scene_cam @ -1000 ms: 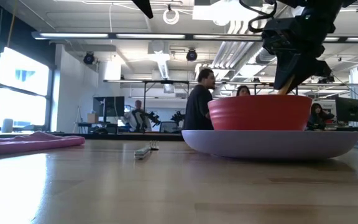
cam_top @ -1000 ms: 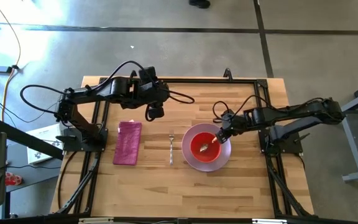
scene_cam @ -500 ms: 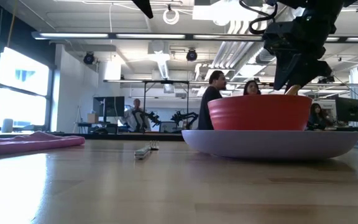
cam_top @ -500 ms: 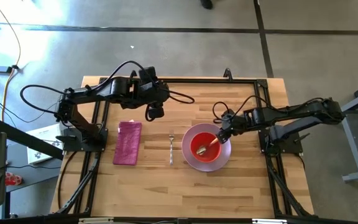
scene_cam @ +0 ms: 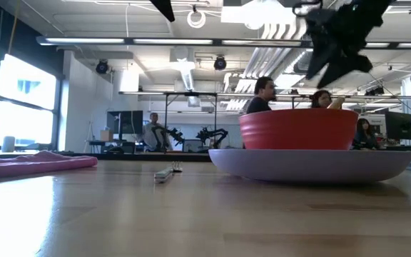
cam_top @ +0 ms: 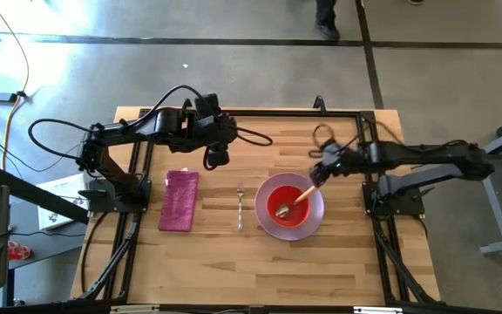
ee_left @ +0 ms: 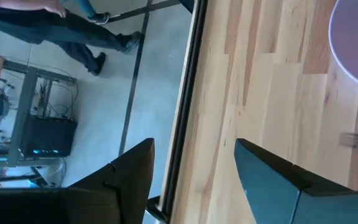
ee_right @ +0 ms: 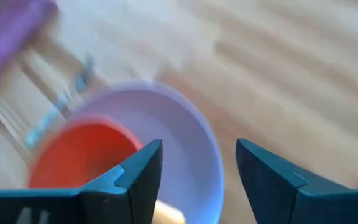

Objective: Set table place
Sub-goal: Return to Home Position

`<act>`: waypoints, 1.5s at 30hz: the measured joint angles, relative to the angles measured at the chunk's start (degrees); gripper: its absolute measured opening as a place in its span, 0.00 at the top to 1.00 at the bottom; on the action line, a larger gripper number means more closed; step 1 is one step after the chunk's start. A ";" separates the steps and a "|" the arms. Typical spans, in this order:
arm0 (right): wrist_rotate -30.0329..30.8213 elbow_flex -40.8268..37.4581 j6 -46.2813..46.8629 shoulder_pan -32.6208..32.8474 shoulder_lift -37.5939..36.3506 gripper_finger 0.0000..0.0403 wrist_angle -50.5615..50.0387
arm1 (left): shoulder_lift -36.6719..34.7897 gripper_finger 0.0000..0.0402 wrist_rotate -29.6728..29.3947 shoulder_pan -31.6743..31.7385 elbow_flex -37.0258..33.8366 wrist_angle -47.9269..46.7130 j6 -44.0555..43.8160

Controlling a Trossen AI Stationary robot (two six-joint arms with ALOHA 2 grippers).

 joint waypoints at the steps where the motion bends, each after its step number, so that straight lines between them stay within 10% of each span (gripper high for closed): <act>1: 1.59 1.17 -1.31 -0.28 -1.34 0.53 -0.14 | 0.00 0.47 0.04 0.00 0.00 -0.21 0.57; 9: 13.23 14.23 -11.52 -0.88 -11.44 0.95 -11.80 | -0.23 0.69 0.22 -0.02 -0.02 -9.11 -2.86; 13: 18.10 19.79 -13.70 -0.85 -16.02 0.97 -18.47 | -0.28 0.95 -0.61 -1.63 -0.02 -11.69 -4.68; 21: 20.27 20.71 -18.85 -0.83 -28.71 1.00 -21.06 | -3.24 0.99 -2.20 -5.55 -6.38 -7.64 -8.77; 36: 7.46 1.11 -29.01 -0.81 -51.56 1.00 -1.99 | -42.07 1.00 14.17 -6.40 -71.95 69.70 -5.41; 45: 2.77 -11.87 -30.12 -0.72 -58.06 1.00 10.50 | -54.81 1.00 17.30 -6.38 -92.26 93.49 -2.66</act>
